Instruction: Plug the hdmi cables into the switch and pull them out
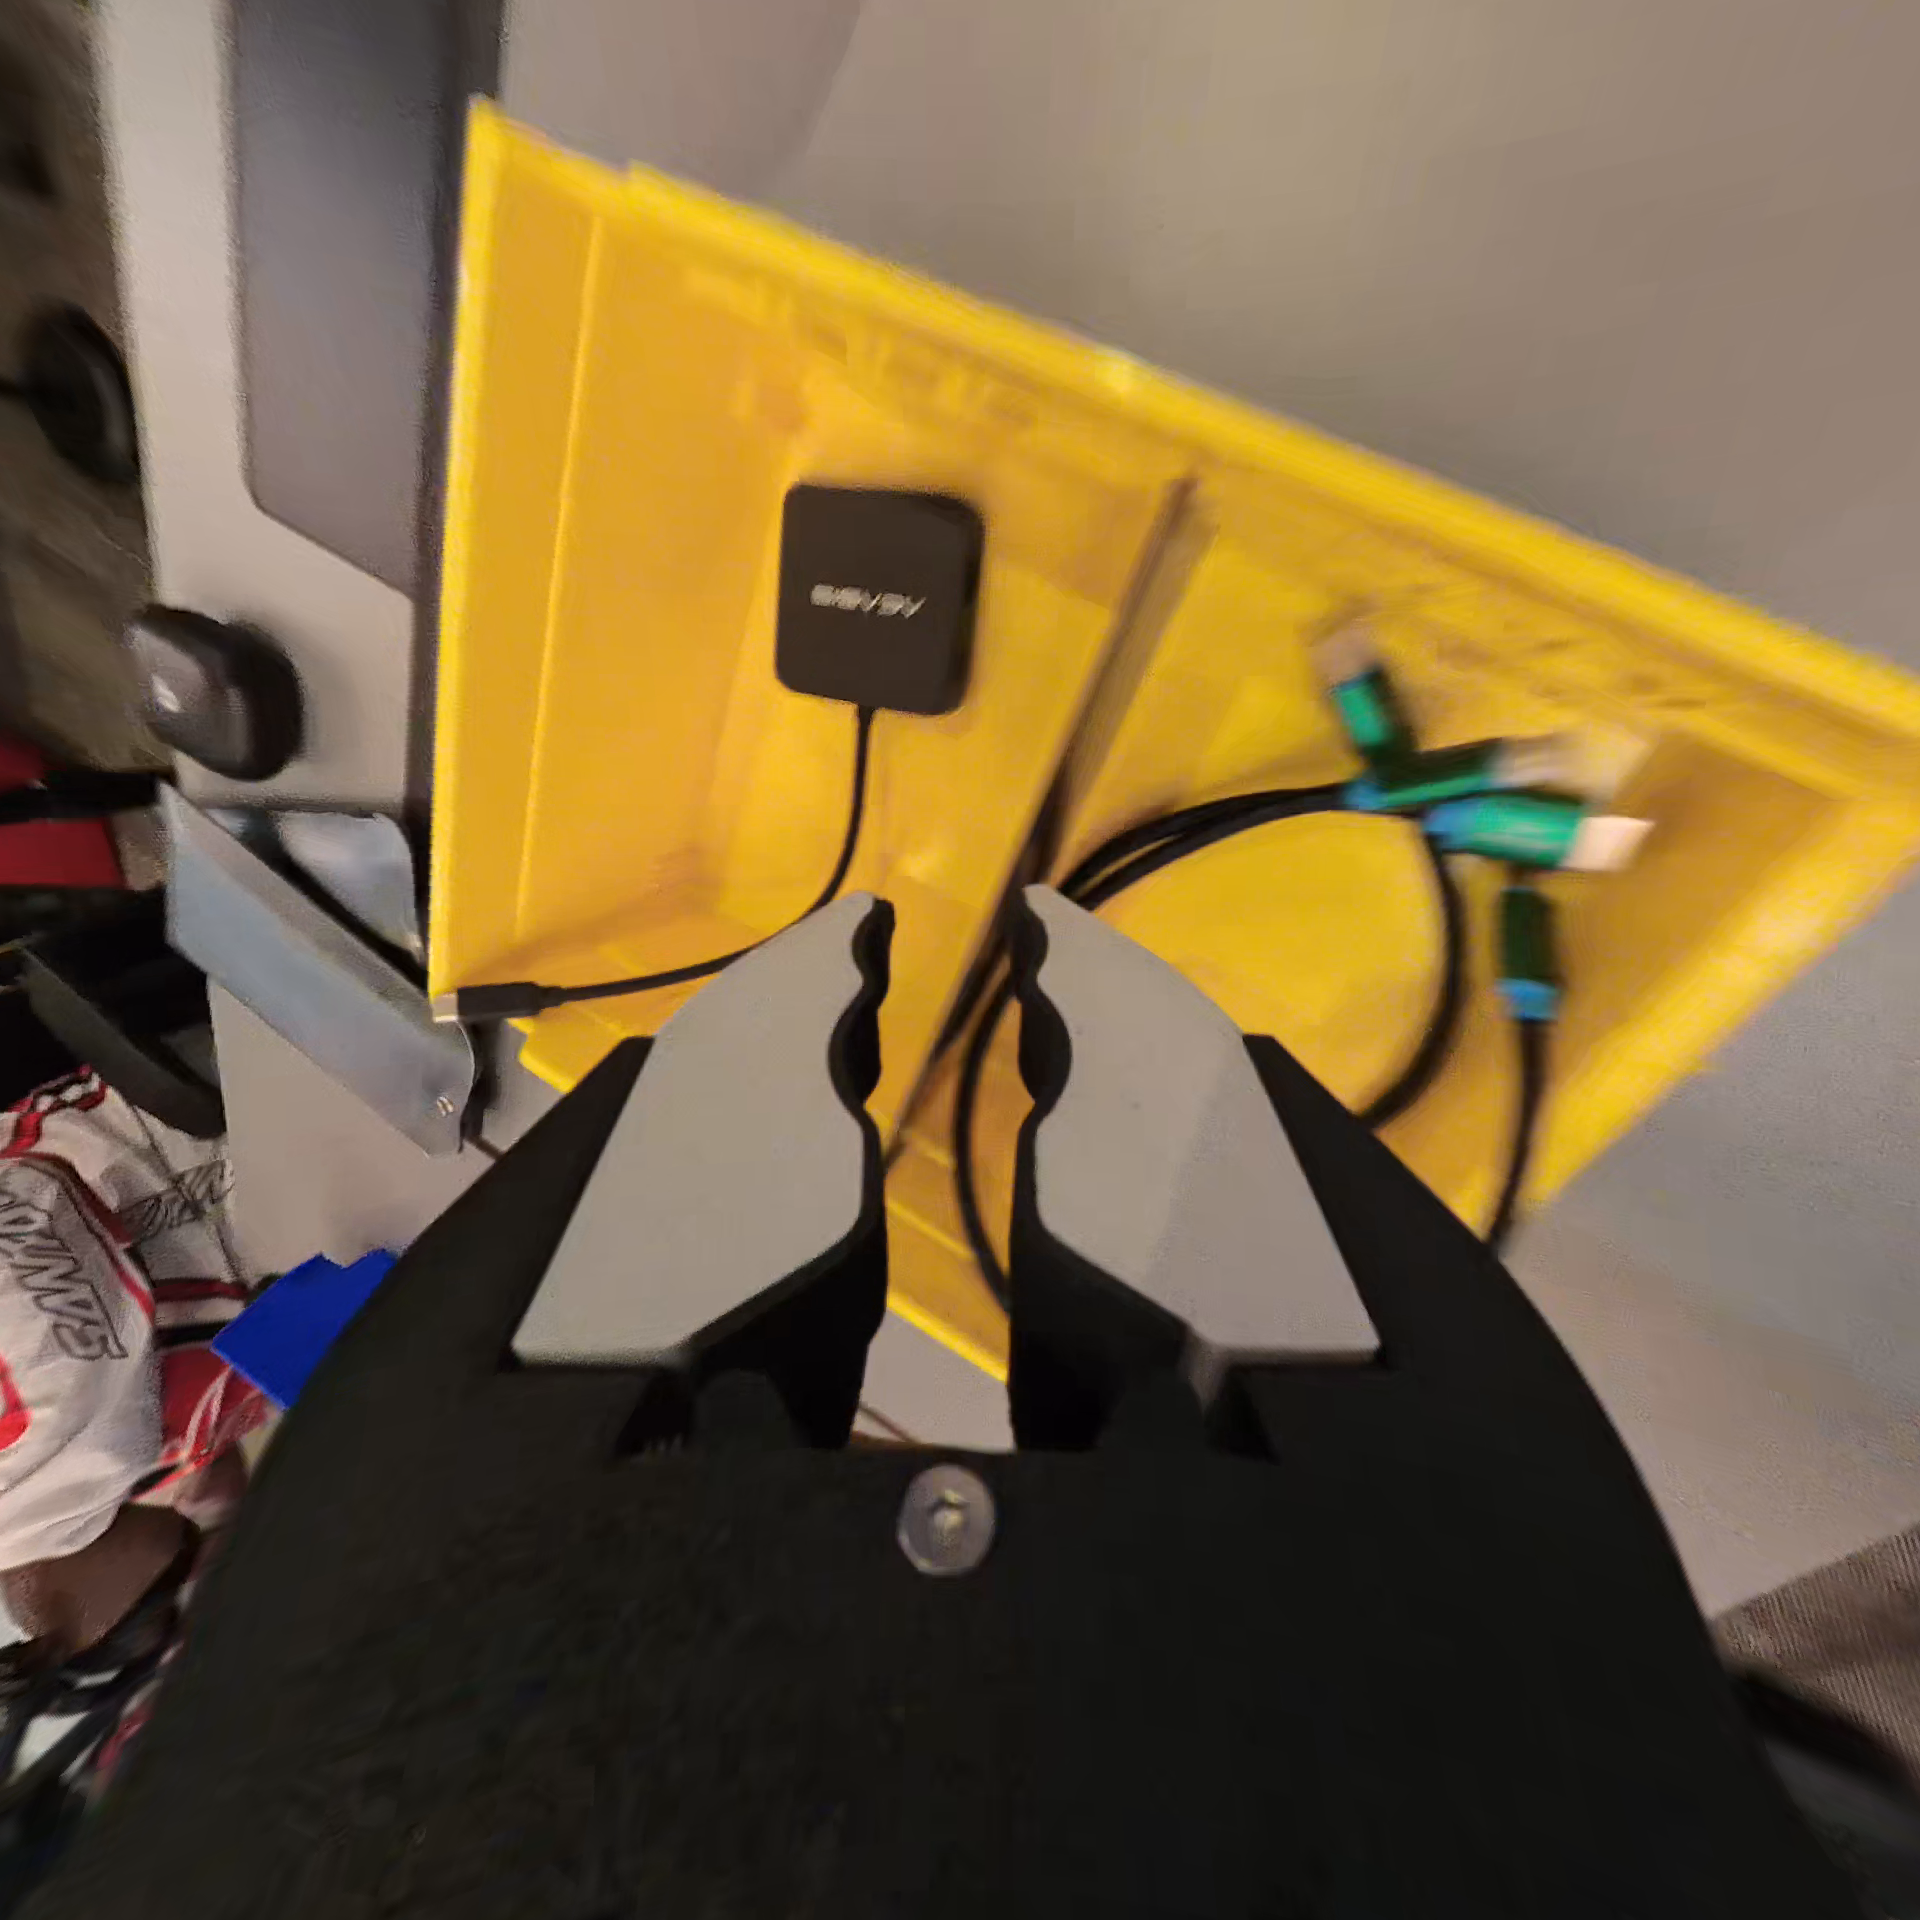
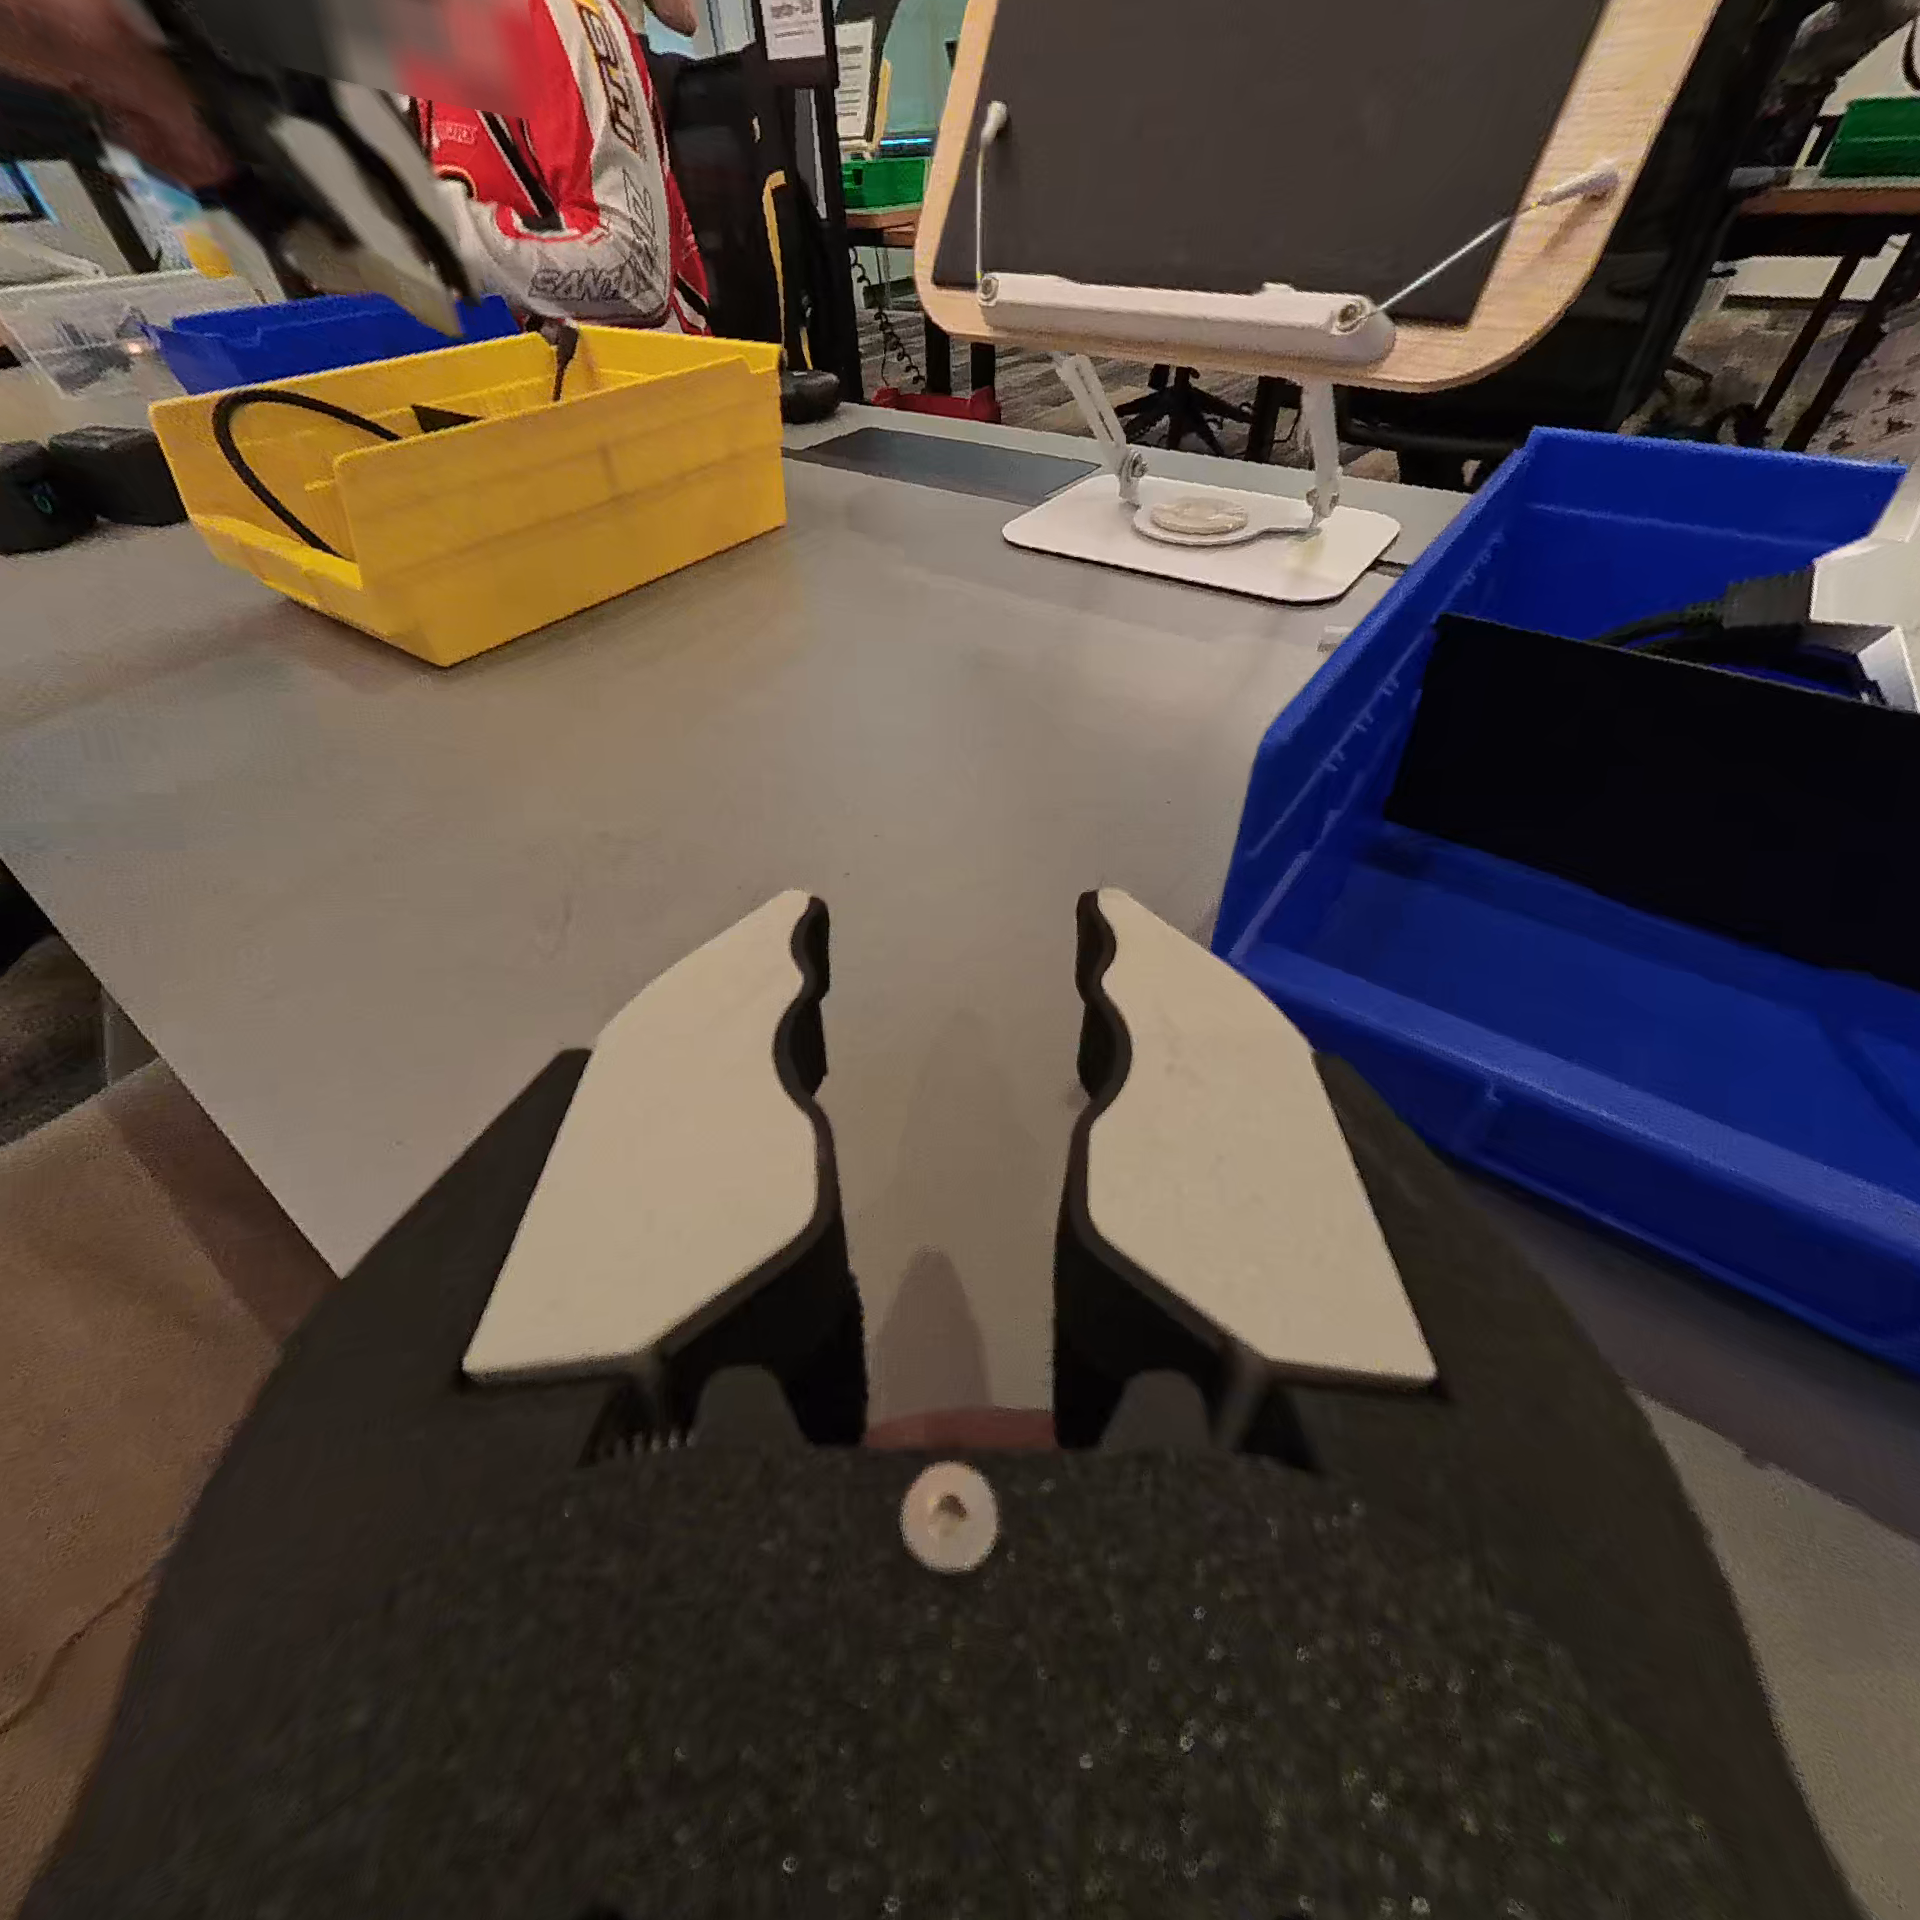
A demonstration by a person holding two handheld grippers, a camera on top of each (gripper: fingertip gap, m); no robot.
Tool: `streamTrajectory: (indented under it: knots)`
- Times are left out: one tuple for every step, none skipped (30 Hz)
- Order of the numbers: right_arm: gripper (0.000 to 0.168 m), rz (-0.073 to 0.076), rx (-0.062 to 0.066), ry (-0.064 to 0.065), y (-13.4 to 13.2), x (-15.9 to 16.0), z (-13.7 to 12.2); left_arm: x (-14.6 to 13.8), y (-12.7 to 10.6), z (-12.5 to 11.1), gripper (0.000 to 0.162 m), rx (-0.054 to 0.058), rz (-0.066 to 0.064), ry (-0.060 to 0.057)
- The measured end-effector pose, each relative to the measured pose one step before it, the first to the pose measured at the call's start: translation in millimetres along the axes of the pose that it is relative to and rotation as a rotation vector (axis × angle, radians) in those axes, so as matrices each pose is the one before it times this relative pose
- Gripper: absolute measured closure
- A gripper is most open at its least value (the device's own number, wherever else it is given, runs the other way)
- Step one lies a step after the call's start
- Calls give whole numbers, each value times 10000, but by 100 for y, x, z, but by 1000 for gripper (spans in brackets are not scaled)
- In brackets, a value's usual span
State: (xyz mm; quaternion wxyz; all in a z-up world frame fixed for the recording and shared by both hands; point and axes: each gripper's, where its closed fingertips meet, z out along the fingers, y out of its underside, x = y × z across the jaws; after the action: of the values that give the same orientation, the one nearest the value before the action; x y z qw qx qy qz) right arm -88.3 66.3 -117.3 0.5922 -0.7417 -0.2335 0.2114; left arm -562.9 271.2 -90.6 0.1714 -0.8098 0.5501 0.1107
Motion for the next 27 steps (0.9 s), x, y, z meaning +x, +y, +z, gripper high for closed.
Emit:
streamTrajectory:
  knots:
    - [124,-133,-1,-22,-26,-109,11,-1199,368,1910,137,-582,33,288]
    - [124,-92,16,-20,-47,-67,-2,-811,31,1793,136,-383,-114,434]
    - [124,-59,35,-44,-53,-72,15,-482,-79,1644,135,-351,-123,523]
    - [124,-15,25,-75,-25,-67,29,-406,0,1542,132,-392,-77,408]
    - [124,29,13,-59,-5,-9,45,-374,227,1463,130,-458,12,264]
    - [124,57,21,-35,-4,47,43,-424,417,1406,129,-525,93,94]
    - [124,60,27,-59,7,22,44,-493,457,1264,126,-515,96,-76]
    - [124,45,13,-57,24,28,39,-418,429,1094,125,-465,66,-130]
    - [124,26,-16,-29,67,48,45,-235,411,842,133,-399,62,-88]
    - [124,13,-42,-6,115,71,57,233,292,489,157,-252,170,155]
    - [124,15,-53,13,123,91,77,-103,-75,65,157,66,56,-189]
    - [124,24,-45,-15,102,18,91,-53,-99,-375,158,210,56,-193]
    - [125,37,-24,-53,68,-53,89,18,-32,-738,158,306,61,-191]
    - [125,37,0,-48,16,-79,63,-4,-29,-1033,158,381,-11,-229]
    - [125,20,12,-44,-14,-118,62,163,24,-1263,158,386,-73,-147]
    - [125,-14,14,-59,-55,-174,65,257,27,-1430,158,422,-30,-156]
    - [125,-53,14,-60,-60,-217,58,218,-15,-1552,158,458,-14,-227]
    - [125,-85,-4,-51,-38,-234,64,280,-73,-1668,158,473,-100,-190]
    - [125,-123,-12,-38,-21,-231,73,291,-233,-1773,158,549,-150,-211]
    - [125,-148,-10,-28,-15,-242,75,317,-380,-1840,158,605,-107,-244]
    - [125,-140,-26,-17,11,-228,117,396,-472,-1859,158,600,-164,-191]
    - [125,-115,-36,-39,2,-254,144,722,-710,-1811,159,666,-289,40]
    - [125,-80,-14,-94,-31,-336,161,1007,-909,-1699,159,732,-229,151]
    - [125,-64,7,-123,-69,-406,212,1241,-948,-1459,159,690,-132,226]
    - [125,-78,-11,-172,-30,-494,269,1476,-1003,-1182,158,647,-68,294]
    - [125,-95,-23,-251,-2,-629,332,1683,-1090,-930,158,651,0,379]
    - [125,-60,15,-340,-84,-732,401,1824,-1224,-689,158,673,6,447]
